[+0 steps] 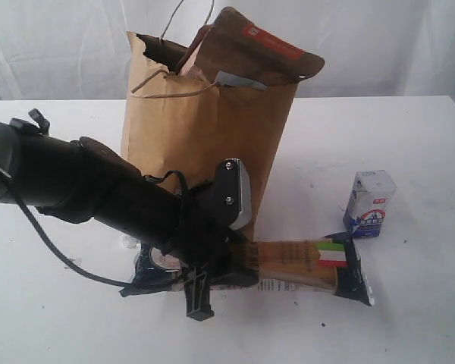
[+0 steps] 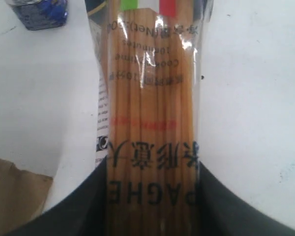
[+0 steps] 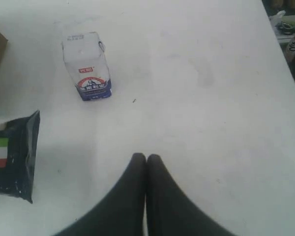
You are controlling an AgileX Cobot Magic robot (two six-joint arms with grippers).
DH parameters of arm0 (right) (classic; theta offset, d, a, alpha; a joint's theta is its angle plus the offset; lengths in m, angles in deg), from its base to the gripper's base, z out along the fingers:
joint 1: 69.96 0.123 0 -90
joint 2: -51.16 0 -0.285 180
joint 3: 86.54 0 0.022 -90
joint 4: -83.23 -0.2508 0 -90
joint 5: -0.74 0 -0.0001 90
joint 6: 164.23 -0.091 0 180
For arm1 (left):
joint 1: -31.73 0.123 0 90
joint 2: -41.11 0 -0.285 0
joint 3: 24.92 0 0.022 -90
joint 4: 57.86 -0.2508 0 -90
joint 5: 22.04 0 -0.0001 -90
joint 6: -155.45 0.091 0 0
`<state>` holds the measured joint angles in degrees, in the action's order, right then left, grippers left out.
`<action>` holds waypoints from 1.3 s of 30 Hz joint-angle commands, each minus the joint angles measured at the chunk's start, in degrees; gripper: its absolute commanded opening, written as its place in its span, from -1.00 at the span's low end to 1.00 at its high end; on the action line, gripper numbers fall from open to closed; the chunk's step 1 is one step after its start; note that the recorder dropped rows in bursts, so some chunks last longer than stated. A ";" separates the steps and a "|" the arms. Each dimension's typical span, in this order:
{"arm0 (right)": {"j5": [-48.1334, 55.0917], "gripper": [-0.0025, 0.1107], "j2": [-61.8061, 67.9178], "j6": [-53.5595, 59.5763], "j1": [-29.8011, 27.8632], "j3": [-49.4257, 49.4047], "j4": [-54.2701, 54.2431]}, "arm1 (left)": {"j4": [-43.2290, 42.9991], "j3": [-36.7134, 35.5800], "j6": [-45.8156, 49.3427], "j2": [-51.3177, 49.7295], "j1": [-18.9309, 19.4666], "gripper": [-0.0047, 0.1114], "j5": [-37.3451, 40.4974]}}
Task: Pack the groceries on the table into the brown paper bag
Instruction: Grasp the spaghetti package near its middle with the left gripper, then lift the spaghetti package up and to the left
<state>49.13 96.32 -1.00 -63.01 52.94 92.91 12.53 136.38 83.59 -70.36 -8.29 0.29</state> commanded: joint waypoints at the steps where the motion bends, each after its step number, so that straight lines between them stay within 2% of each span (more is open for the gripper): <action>1: -1.14 -0.96 -0.24 0.04 -0.17 -0.17 -0.60 | -2.81 0.28 -4.34 1.59 -0.04 -0.91 3.18; 5: -1.14 -0.96 -0.24 0.04 -0.17 -0.17 -1.36 | -13.69 0.28 -12.42 3.27 -0.04 -0.92 8.05; 11: -1.36 -0.96 -0.24 0.04 -0.17 -0.17 -1.33 | -18.15 0.18 -23.26 10.09 -0.04 -0.92 10.87; 13: -1.36 -0.96 -0.24 0.04 -0.17 -0.17 -1.33 | -23.78 0.18 -28.60 12.71 -0.04 -0.92 14.48; 16: -1.36 -0.96 -0.24 0.04 -0.17 -0.17 -1.33 | -34.40 0.18 -41.71 16.87 -0.04 -0.92 18.06; 23: -1.36 -0.96 -0.24 0.04 -0.17 -0.17 -1.33 | -35.55 0.18 -51.49 19.73 -0.04 -0.92 18.04; 26: -1.36 -0.96 -0.24 0.04 -0.17 -0.17 -1.70 | -37.83 -0.34 -56.72 21.25 -0.04 -0.92 21.39; 32: -1.01 -0.96 -0.24 0.04 -0.17 -0.17 -2.77 | -39.51 -5.64 -61.51 29.14 -0.04 -0.92 23.10; 36: -1.01 -0.96 -0.24 0.04 -0.17 -0.17 -2.77 | -48.01 -7.22 -71.24 36.29 -0.04 -0.92 23.49; 39: -1.01 -0.96 -0.24 0.04 -0.17 -0.17 -2.77 | -58.33 -7.11 -81.30 42.06 -0.04 -0.92 23.73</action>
<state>48.45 96.32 -1.00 -63.01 52.94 90.25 -39.77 129.12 10.34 -33.69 -8.29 23.58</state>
